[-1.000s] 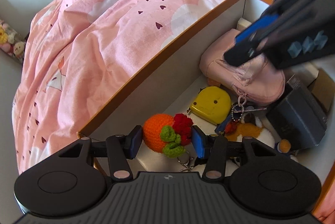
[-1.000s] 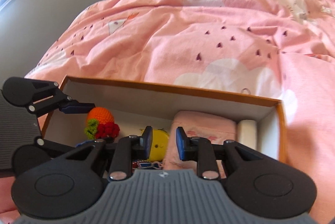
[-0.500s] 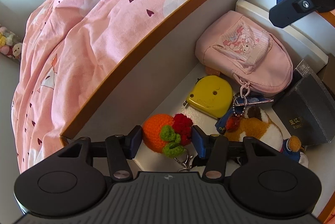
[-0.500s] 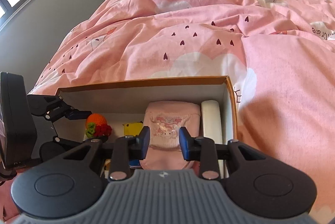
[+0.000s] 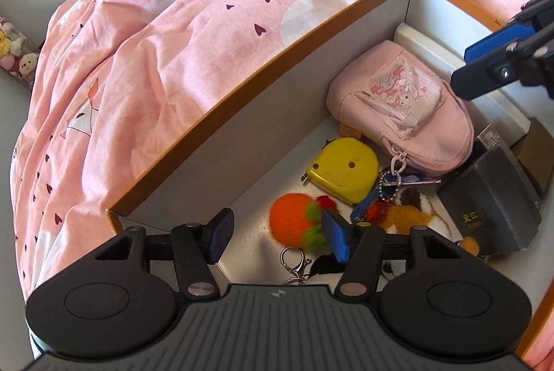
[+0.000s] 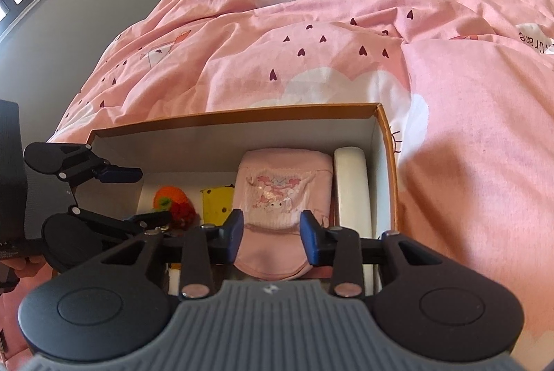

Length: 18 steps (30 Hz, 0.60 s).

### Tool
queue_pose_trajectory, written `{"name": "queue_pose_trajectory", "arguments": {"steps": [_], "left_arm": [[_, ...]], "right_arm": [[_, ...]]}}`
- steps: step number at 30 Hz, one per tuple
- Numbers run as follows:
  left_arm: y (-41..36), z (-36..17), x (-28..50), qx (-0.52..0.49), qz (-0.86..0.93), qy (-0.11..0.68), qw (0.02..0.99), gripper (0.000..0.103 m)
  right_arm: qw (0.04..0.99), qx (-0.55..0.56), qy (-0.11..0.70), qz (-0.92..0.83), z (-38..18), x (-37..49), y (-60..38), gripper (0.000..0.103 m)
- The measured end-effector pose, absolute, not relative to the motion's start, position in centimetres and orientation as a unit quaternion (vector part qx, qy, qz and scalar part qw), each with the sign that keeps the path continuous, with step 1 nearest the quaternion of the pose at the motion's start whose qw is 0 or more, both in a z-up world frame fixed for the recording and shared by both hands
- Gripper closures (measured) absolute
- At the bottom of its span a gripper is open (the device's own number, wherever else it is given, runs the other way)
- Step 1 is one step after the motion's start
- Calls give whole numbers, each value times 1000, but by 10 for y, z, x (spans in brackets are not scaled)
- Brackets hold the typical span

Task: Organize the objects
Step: 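Open both grippers to release the fruit and tape measure into the shoebox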

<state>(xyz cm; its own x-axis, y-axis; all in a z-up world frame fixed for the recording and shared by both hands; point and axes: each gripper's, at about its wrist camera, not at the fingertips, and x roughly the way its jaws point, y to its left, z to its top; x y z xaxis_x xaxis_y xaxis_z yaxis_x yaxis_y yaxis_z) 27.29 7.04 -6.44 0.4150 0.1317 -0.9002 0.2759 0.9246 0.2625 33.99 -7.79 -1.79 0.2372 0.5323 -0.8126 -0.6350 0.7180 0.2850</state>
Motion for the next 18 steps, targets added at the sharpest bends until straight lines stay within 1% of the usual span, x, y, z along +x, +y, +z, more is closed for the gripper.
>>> {"name": "queue_pose_trajectory", "arguments": {"steps": [4,8,10,18], "left_arm": [[66,-47,261,184,-42,517,835,35],[62,-23,244,148,-12,484,863,35],[60,-8,234,121,7,462,878,35],[48,43,180,37,34,392,919,35]], "right_arm": [[784,-58,490,378,-14,333,-76,64],[787,-68,477,386,-4,321,-78,63],[792,-76,464,390,3,312,-79,59],[819,-88,399,403,40,272,-96,55]]}}
